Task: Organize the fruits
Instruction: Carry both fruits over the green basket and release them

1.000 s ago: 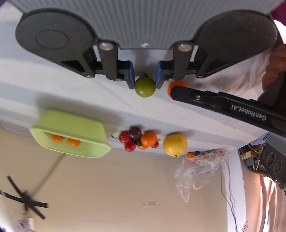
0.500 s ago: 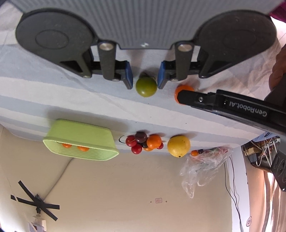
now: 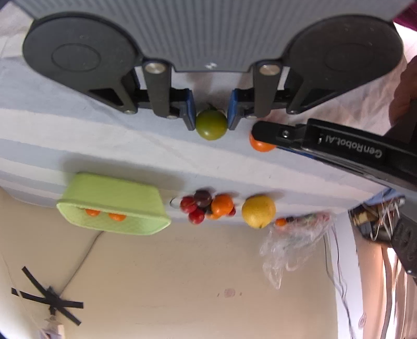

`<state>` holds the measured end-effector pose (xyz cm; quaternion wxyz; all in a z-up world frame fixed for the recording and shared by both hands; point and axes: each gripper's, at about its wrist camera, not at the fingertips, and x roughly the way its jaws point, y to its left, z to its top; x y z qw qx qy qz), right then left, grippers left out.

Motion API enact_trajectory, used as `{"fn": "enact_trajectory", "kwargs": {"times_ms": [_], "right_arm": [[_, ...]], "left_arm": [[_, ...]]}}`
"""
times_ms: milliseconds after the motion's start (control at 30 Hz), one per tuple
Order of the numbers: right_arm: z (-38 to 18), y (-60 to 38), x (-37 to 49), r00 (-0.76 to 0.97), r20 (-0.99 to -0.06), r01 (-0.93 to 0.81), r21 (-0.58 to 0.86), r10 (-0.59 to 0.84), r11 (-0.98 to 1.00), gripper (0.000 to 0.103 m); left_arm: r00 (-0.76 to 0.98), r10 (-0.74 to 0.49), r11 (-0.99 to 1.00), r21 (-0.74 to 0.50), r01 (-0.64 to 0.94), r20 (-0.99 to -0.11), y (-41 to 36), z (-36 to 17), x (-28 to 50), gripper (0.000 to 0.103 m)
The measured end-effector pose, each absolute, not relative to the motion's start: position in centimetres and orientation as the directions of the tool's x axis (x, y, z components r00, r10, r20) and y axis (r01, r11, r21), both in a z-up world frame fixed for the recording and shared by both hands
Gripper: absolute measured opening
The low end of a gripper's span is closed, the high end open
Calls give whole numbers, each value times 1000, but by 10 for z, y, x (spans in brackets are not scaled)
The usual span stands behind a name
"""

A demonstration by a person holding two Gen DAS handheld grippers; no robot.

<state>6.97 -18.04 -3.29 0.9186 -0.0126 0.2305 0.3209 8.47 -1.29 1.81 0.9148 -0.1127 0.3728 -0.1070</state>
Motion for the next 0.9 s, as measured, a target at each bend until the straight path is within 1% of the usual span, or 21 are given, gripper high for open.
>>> {"fn": "enact_trajectory", "kwargs": {"times_ms": [167, 233, 300, 467, 600, 667, 700, 767, 900], "right_arm": [[-9, -201, 105, 786, -334, -525, 86, 520, 847, 29], [-2, -210, 125, 827, -297, -483, 61, 478, 874, 29], [2, -217, 147, 847, -282, -455, 54, 450, 889, 29], [-8, -226, 191, 863, -324, -397, 40, 388, 917, 30], [-17, -230, 198, 864, -327, -385, 61, 383, 921, 31], [-19, -230, 199, 862, -330, -389, 59, 386, 919, 33], [-19, -231, 198, 863, -325, -390, 56, 386, 919, 33], [-17, -232, 197, 868, -311, -390, 55, 387, 919, 33], [-15, -236, 192, 872, -296, -386, 74, 390, 920, 33]], "left_arm": [[739, -297, 951, -257, 172, -604, -30, 52, 138, 31], [767, -277, 959, -212, 187, -579, -41, 61, 164, 31], [774, -263, 964, -188, 187, -576, -50, 64, 193, 31], [755, -184, 982, -140, 123, -630, -65, 51, 254, 31], [743, -142, 990, -104, 97, -654, -75, 43, 275, 32], [740, -121, 993, -78, 92, -662, -79, 40, 280, 37], [740, -116, 993, -71, 92, -662, -81, 39, 282, 38], [744, -96, 995, -50, 84, -662, -84, 38, 282, 44], [748, -62, 997, -10, 73, -660, -84, 40, 275, 46]]}}
